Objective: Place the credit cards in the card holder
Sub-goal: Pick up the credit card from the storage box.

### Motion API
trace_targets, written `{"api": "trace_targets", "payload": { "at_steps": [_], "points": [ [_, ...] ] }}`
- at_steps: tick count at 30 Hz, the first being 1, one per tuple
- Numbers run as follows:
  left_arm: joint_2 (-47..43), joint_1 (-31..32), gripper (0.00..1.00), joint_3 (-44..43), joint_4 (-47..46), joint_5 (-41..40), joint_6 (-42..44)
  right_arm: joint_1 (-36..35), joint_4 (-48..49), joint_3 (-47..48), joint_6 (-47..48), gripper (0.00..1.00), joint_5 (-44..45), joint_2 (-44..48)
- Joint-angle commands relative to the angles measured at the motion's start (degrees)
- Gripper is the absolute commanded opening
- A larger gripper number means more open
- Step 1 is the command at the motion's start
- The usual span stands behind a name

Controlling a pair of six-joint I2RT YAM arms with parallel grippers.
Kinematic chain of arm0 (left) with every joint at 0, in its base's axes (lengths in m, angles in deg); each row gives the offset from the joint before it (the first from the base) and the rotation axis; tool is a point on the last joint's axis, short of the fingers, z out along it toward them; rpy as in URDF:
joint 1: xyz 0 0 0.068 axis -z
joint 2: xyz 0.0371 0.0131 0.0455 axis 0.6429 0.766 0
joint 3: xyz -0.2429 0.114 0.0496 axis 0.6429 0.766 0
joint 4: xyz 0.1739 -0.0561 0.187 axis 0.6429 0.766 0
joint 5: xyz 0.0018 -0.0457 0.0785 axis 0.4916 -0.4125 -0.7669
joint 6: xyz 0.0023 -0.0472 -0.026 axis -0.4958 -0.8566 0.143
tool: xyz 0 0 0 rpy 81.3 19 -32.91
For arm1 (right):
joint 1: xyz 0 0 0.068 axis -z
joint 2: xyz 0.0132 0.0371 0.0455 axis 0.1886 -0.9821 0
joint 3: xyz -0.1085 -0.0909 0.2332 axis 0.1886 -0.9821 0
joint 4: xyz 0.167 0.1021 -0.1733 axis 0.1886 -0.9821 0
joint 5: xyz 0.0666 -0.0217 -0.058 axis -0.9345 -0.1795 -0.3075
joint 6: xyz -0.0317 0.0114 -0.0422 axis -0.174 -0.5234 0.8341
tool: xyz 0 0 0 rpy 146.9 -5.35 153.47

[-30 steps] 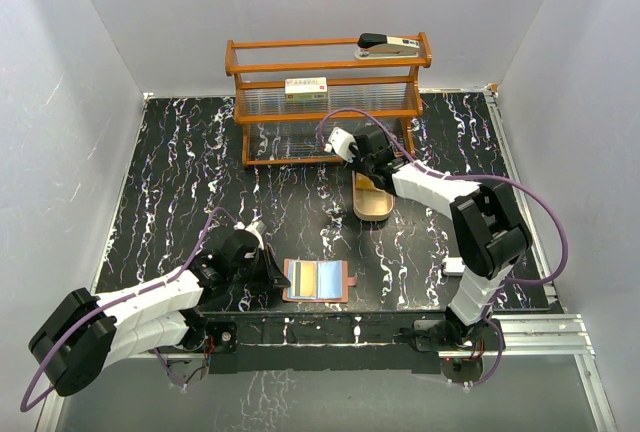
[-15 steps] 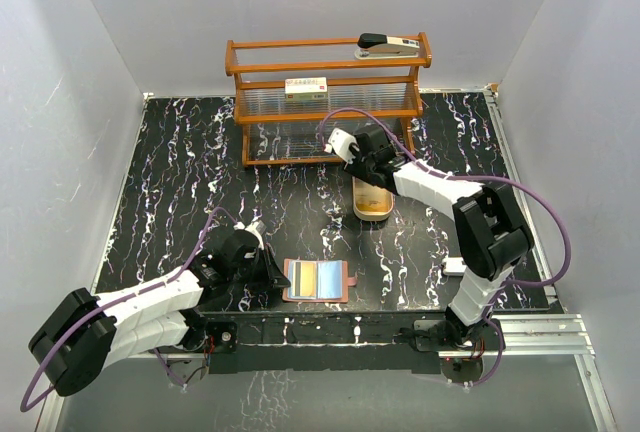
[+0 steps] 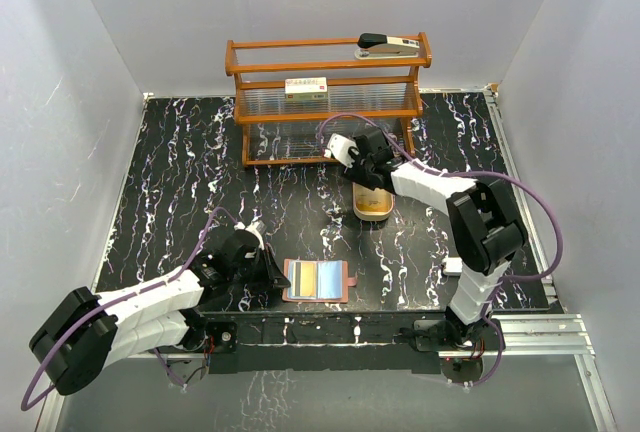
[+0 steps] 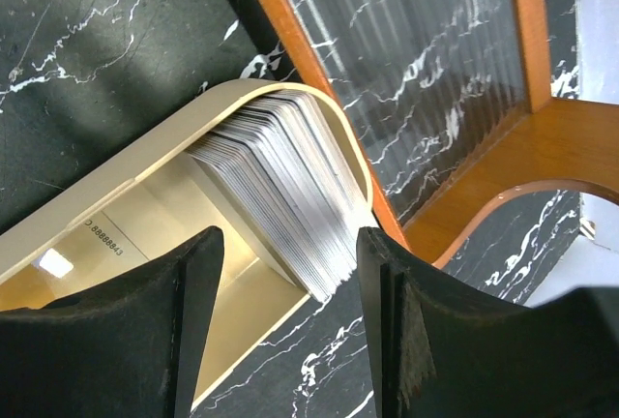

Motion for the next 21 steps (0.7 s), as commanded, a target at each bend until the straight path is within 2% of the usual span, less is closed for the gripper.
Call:
{"api": "trace_targets", "payload": {
  "at_steps": [1,9,14,21],
  "points": [
    [-0.59,0.35,0.00,-0.23,1.67,-0.48,0.59,0.33,3.46,-0.13,1.57,0.56,0.12,-1.48],
    [0.81,0.35,0.00,-1.12,1.67,-0.43,1.25,0.75,9.66,-1.26,1.97,0.49,5.05,-1.94],
    [0.11,0.34,0.00,-0.59,1.76,-0.49,0.90,1.27,9.26,-0.12,1.74,0.41,4.86,-1.79],
    [0.66,0.31,0.00,-0.80,1.65,-0.48,0.97,1.26,8.44,1.14,1.10,0.40,5.23,0.00]
  ]
}}
